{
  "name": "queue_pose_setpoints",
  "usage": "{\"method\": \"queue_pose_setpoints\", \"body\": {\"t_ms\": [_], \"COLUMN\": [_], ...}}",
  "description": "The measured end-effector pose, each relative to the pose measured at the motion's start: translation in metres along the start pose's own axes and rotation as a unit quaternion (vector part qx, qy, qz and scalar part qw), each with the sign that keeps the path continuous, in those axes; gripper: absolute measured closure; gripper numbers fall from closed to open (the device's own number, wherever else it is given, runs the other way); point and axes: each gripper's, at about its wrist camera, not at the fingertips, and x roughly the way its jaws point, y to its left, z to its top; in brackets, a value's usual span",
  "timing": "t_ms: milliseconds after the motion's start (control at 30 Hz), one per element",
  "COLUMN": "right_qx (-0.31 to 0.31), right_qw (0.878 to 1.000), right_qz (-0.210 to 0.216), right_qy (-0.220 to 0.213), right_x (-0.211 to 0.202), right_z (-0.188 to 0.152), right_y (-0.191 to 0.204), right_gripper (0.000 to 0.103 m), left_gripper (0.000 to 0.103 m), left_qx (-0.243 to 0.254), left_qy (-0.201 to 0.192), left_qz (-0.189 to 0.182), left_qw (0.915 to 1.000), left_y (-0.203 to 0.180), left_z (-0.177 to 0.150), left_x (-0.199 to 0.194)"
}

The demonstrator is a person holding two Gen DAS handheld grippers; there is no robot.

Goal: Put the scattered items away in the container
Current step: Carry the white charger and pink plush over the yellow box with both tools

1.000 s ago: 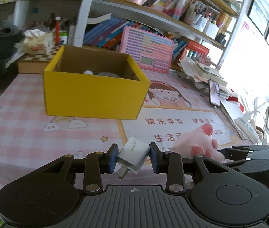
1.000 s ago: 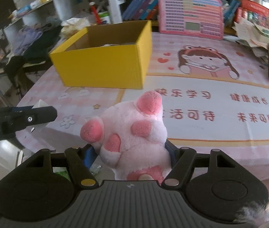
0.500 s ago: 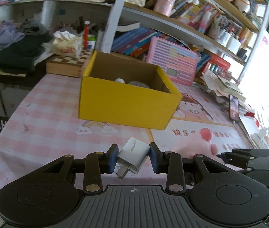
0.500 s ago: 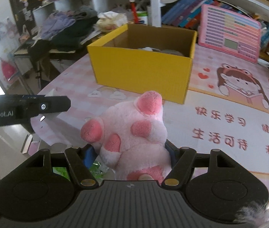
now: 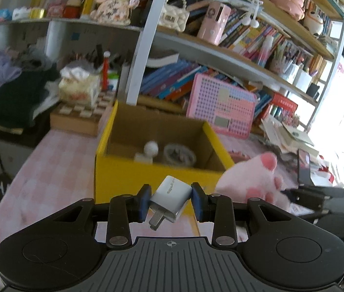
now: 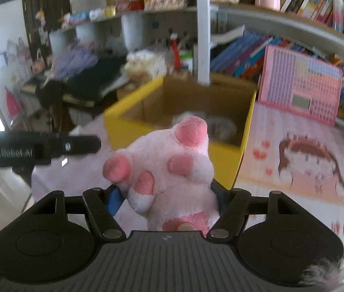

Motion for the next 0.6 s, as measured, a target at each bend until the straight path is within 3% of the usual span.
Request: {"method": "queue_pose_setpoints", "body": {"t_ms": [233,600], "right_qx": [0.007,-0.023], "right_qw": [0.999,1.0], "right_qz": [-0.017,-0.014], "right_qy": [-0.042,-0.011], "right_x": [0.027,0.1], "right_z": [0.054,0.087], "right_y": [-0.038,-0.065], "right_gripper": [0.035,0.035], "left_gripper": [0.069,0.069], "left_qx": [0.02,0.028], "left_qy": [-0.018,0.007], "left_qz": [0.011,0.063], "left_qw": [0.9996,0.9976], "left_y": [-0.005,0.007], "left_z": [0.041,0.075], "left_x": [0.039,0.12]}}
